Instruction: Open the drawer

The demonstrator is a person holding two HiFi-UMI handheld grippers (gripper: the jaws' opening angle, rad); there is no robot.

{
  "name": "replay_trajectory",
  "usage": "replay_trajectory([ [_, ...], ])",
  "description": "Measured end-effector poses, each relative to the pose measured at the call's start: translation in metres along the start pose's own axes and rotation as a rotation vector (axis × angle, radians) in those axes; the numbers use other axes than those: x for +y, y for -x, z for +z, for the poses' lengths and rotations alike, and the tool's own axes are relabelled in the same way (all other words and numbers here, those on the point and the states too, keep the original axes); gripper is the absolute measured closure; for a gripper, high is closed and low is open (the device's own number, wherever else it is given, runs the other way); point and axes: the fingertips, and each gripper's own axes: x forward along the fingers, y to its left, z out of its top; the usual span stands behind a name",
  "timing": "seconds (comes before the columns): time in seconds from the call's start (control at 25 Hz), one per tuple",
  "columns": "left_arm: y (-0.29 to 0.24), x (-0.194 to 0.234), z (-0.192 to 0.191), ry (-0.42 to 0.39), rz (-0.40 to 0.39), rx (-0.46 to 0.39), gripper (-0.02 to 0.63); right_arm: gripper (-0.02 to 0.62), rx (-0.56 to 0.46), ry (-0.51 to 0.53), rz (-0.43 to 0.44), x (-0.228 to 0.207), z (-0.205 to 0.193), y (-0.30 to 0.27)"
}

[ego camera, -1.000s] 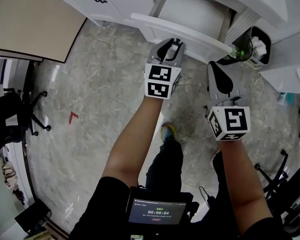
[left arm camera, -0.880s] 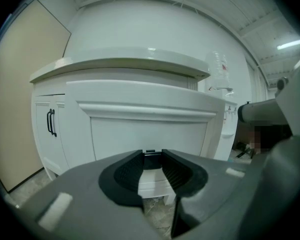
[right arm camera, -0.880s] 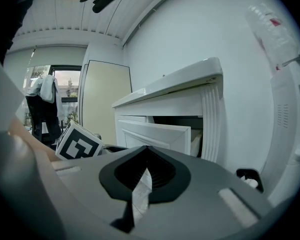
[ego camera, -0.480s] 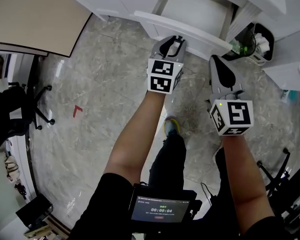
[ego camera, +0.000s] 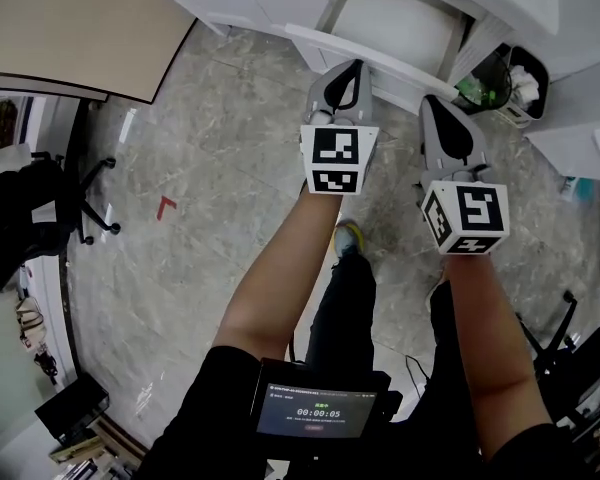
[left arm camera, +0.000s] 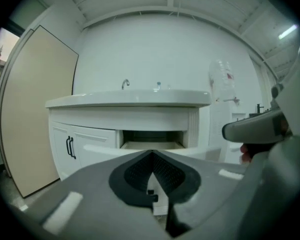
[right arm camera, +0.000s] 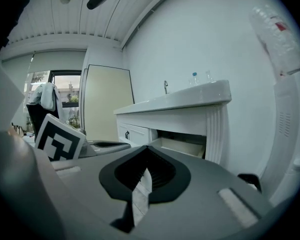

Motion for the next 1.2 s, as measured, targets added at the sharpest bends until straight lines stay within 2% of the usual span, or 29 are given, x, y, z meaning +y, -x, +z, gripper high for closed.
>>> replay_trajectory([
  [0.12, 0.012, -0.005, 0.046, 0.014, -0.019, -0.041, 0.606, 0.571, -0.006, 0.005, 0.002, 0.004, 0.030, 0.004],
  [0.36, 0.031, -0.009, 0.127, 0.033, -0.008, -0.089, 0.606, 0.572, -0.010, 0.018, -0.019, 0.003, 0.093, 0.007],
  [0.68, 0.054, -0.016, 0.210, -0.004, -0.008, -0.111, 0.606, 0.572, -0.053, 0.031, -0.015, 0.000, 0.178, 0.023],
  [0.92, 0.064, -0.024, 0.239, -0.005, -0.004, -0.107, 0.606, 0.574, -0.069, 0.045, -0.016, -0.009, 0.210, 0.035],
  [1.2, 0.055, -0.029, 0.237, 0.006, -0.007, -0.113, 0.606, 0.574, -0.071, 0.058, -0.028, -0.021, 0.209, 0.032],
])
